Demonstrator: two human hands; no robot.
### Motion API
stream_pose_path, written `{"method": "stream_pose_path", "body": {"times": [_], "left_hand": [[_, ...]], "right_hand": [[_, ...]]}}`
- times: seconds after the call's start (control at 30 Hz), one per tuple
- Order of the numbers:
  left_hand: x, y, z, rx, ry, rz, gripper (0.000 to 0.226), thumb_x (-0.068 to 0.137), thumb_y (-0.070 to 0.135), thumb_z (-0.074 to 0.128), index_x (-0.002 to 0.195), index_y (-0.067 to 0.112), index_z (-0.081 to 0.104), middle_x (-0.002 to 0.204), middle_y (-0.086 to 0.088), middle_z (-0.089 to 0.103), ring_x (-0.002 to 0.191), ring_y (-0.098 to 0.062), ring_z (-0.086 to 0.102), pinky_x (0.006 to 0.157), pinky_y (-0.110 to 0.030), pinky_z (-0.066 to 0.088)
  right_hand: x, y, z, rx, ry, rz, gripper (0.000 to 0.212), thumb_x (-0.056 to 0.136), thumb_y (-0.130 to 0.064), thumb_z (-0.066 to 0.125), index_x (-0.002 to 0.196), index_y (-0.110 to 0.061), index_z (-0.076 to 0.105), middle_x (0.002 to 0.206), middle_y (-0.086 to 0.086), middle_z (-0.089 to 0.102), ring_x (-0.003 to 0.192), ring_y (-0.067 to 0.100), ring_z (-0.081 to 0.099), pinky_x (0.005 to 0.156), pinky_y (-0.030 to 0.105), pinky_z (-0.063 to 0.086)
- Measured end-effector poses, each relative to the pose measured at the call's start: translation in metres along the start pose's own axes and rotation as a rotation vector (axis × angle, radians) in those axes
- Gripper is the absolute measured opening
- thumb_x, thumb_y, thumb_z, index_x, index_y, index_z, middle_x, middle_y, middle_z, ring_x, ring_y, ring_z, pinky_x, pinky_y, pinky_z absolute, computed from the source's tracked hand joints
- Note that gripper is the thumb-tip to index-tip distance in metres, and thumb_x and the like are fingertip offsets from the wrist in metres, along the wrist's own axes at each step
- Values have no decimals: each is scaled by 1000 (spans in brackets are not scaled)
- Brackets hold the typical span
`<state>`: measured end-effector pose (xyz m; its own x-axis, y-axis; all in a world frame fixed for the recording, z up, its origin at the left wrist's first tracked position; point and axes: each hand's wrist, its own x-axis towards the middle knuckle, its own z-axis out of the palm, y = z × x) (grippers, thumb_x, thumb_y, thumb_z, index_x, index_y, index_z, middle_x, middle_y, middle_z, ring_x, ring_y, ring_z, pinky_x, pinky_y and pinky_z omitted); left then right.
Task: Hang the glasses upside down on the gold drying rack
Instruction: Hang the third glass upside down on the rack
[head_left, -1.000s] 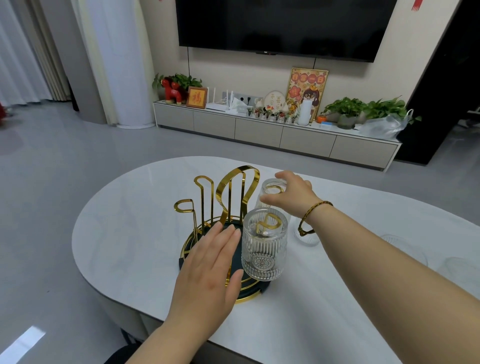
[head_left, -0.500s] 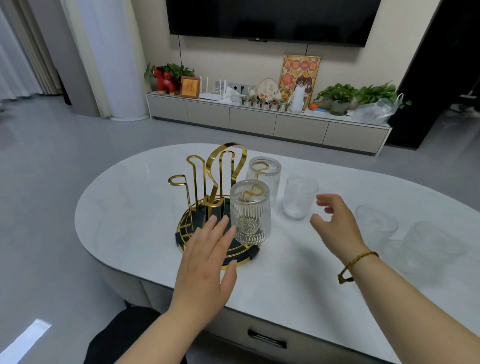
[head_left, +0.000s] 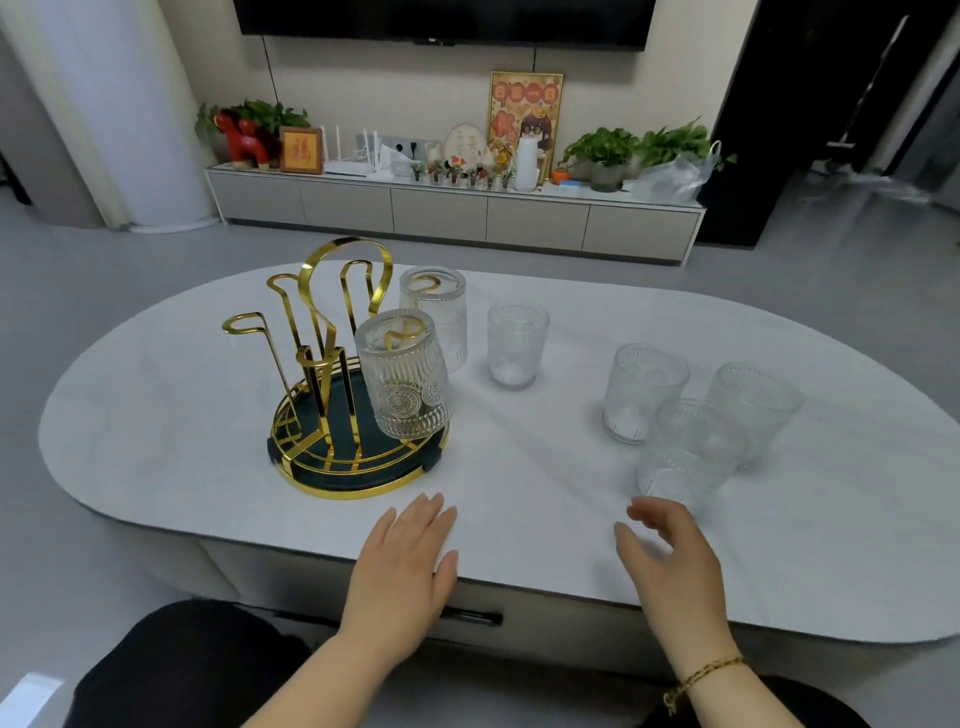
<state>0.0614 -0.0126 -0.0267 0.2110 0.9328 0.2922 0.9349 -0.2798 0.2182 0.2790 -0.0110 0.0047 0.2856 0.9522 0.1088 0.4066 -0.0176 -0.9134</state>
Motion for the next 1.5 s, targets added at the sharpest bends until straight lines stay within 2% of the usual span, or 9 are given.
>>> {"method": "stream_pose_path", "body": {"times": [0.13, 0.37, 0.5, 0.63, 0.73, 0.83, 0.97, 1.23, 1.5], "left_hand": [[1, 3, -2, 100, -32, -14, 39, 79, 26, 41, 97, 10, 72, 102, -6, 73, 93, -22, 69, 65, -47, 57], [-1, 4, 0, 56, -23, -48, 35, 72, 19, 57, 103, 7, 69, 108, -11, 71, 100, -28, 67, 78, -51, 53], [1, 2, -2, 84, -51, -29, 35, 69, 21, 60, 100, 9, 71, 104, -8, 73, 96, -24, 68, 67, -51, 56], [-1, 0, 1, 52, -28, -28, 33, 75, 14, 72, 107, 9, 67, 113, -9, 69, 103, -26, 65, 80, -53, 52], [0, -2, 5, -24, -91, -45, 43, 91, 22, 54, 132, 14, 45, 143, -5, 42, 133, -21, 37, 111, -42, 24], [0, -7, 6, -112, -114, -89, 45, 99, 33, 30, 143, 25, 21, 155, 6, 13, 142, -7, 7, 114, -26, -3], [-2, -9, -10, -226, -92, -166, 44, 96, 31, 42, 139, 24, 31, 150, 7, 30, 139, -8, 19, 114, -24, 6], [10, -14, -79, -274, 431, -103, 24, 77, 15, 55, 94, 5, 70, 96, -11, 72, 100, -12, 54, 87, -41, 38], [52, -31, -101, -218, 459, -268, 44, 89, 13, 57, 131, 8, 45, 141, -12, 45, 131, -30, 37, 101, -35, 22]], "right_hand": [[5, 10, -11, 26, 272, 70, 31, 72, -9, 66, 96, -17, 48, 101, 3, 48, 101, 22, 47, 85, 30, 34], [30, 21, -1, -59, 276, 131, 97, 62, -16, 76, 137, -10, 15, 143, 17, 30, 131, 33, 28, 108, 45, 25], [44, 20, 4, -83, 341, 151, 100, 62, -26, 76, 138, -10, 12, 142, 18, 35, 127, 35, 36, 106, 43, 30], [53, 22, 9, -114, 412, 191, 101, 61, -34, 75, 137, -13, 12, 133, 22, 46, 121, 38, 42, 106, 47, 29], [56, 23, 9, -126, 428, 220, 95, 60, -36, 75, 133, -10, 19, 125, 24, 52, 116, 41, 45, 104, 48, 30], [56, 24, 10, -91, 439, 238, 91, 59, -36, 76, 129, -8, 23, 122, 24, 52, 114, 43, 44, 102, 48, 35], [56, 25, 9, -33, 422, 236, 89, 60, -35, 75, 127, -10, 24, 127, 22, 48, 116, 43, 42, 97, 45, 37], [48, 19, 13, 114, 343, 177, 85, 63, -27, 75, 129, -15, 23, 131, 17, 44, 116, 38, 43, 94, 40, 37], [43, -8, 19, 188, 168, 59, 76, 65, -16, 74, 128, -19, 31, 113, -7, 38, 102, 11, 37, 86, 30, 32]]}}
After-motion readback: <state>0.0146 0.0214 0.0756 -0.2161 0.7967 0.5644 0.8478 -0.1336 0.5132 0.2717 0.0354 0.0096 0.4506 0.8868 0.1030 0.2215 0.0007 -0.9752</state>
